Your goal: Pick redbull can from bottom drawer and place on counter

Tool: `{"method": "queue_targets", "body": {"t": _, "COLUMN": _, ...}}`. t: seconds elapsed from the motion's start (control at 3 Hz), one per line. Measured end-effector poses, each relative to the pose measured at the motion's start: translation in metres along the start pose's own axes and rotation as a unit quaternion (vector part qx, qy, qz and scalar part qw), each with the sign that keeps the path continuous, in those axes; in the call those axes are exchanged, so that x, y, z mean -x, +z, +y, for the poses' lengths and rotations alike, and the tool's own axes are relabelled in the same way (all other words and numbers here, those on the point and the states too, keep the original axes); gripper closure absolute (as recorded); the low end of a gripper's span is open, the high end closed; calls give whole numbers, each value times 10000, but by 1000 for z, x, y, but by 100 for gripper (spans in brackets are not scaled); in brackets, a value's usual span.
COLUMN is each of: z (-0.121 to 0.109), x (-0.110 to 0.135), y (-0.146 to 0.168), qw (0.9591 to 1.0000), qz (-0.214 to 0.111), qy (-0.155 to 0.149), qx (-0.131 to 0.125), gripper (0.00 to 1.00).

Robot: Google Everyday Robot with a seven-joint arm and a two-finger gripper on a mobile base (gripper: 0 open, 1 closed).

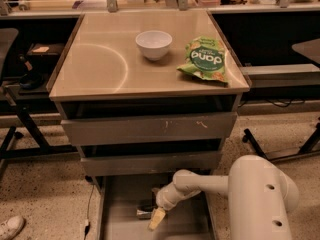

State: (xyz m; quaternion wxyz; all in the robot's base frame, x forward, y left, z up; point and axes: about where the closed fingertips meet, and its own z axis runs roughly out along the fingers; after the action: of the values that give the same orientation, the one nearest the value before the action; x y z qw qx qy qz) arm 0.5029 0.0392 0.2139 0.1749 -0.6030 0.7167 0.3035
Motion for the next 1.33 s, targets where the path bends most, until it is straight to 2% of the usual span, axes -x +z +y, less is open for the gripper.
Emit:
{"method": "queue_targets", "body": {"t": 0.67, "z": -16, "x": -11, "y": 27, "qw": 9998, "qz": -11, "qy": 51, "qx": -202, "gripper": 0}}
{"method": "queue_targets", "body": {"t": 1.33, "z": -33, "x": -33, "y": 45, "qw": 9994, "qz": 40, "qy": 113, "qx": -329, "gripper": 0}}
